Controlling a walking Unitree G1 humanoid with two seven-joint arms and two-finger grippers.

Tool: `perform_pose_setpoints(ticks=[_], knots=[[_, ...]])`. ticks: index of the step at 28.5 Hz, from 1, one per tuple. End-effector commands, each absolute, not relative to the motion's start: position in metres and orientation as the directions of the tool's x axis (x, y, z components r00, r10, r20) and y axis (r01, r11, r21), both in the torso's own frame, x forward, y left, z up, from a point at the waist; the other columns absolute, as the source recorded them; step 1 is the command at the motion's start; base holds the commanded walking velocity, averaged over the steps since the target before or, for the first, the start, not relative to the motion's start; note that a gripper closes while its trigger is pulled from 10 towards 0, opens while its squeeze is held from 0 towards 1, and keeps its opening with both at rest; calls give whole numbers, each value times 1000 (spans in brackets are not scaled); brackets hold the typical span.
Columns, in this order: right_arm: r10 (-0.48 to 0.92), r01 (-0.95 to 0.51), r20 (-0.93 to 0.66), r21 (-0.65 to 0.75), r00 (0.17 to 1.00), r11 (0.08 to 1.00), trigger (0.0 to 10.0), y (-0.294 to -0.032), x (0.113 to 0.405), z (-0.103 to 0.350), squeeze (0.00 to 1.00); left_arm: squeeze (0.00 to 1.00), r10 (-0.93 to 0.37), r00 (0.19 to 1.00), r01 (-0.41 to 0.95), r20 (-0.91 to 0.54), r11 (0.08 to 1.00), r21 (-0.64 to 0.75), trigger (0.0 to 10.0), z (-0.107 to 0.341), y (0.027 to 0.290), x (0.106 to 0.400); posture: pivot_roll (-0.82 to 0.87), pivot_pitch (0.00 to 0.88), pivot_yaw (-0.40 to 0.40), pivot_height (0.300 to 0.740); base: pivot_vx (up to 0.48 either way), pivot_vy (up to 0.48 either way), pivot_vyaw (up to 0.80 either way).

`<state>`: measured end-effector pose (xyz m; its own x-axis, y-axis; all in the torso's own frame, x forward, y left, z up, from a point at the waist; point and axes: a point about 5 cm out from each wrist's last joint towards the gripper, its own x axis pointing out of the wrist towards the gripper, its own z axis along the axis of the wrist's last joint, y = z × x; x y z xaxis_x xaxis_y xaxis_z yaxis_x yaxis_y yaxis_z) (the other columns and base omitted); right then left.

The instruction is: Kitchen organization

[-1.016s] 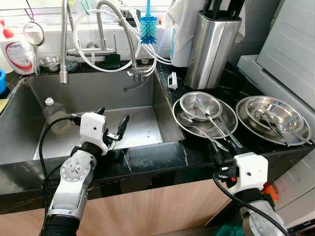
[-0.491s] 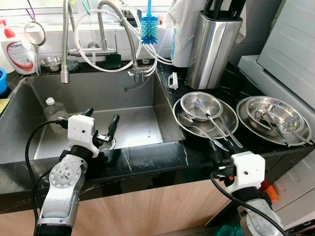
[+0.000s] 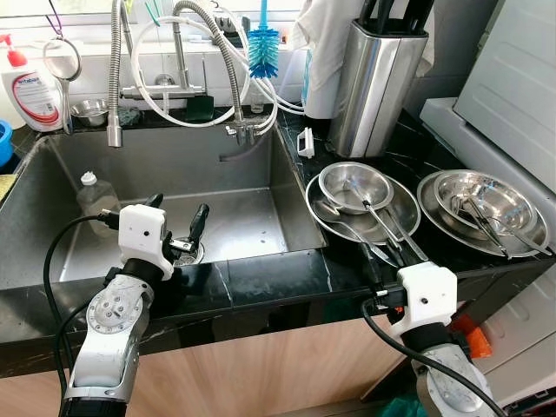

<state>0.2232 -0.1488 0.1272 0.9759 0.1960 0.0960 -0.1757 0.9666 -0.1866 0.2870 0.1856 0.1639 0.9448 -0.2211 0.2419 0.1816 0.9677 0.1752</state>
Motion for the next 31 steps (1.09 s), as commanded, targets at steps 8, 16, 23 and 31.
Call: perform_pose_setpoints(ticks=[8, 16, 23, 31], knots=[[184, -164, 89, -197, 979, 967, 10000, -151, 223, 126, 0, 0, -214, 946, 174, 245, 969, 177, 10000, 167, 186, 288, 40, 0, -47, 740, 0, 0, 0], [172, -160, 48, -194, 984, 968, 10000, -154, 225, 120, 0, 0, -214, 945, 174, 247, 969, 174, 10000, 168, 185, 288, 42, 0, -50, 740, 0, 0, 0], [176, -166, 34, -189, 984, 968, 10000, -154, 223, 117, 0, 0, -215, 944, 175, 249, 969, 175, 10000, 168, 184, 289, 39, 0, -49, 740, 0, 0, 0], [196, -186, 37, -189, 980, 964, 0, -153, 224, 117, 0, 0, -213, 945, 172, 249, 969, 177, 10000, 169, 184, 289, 42, 0, -51, 740, 0, 0, 0]])
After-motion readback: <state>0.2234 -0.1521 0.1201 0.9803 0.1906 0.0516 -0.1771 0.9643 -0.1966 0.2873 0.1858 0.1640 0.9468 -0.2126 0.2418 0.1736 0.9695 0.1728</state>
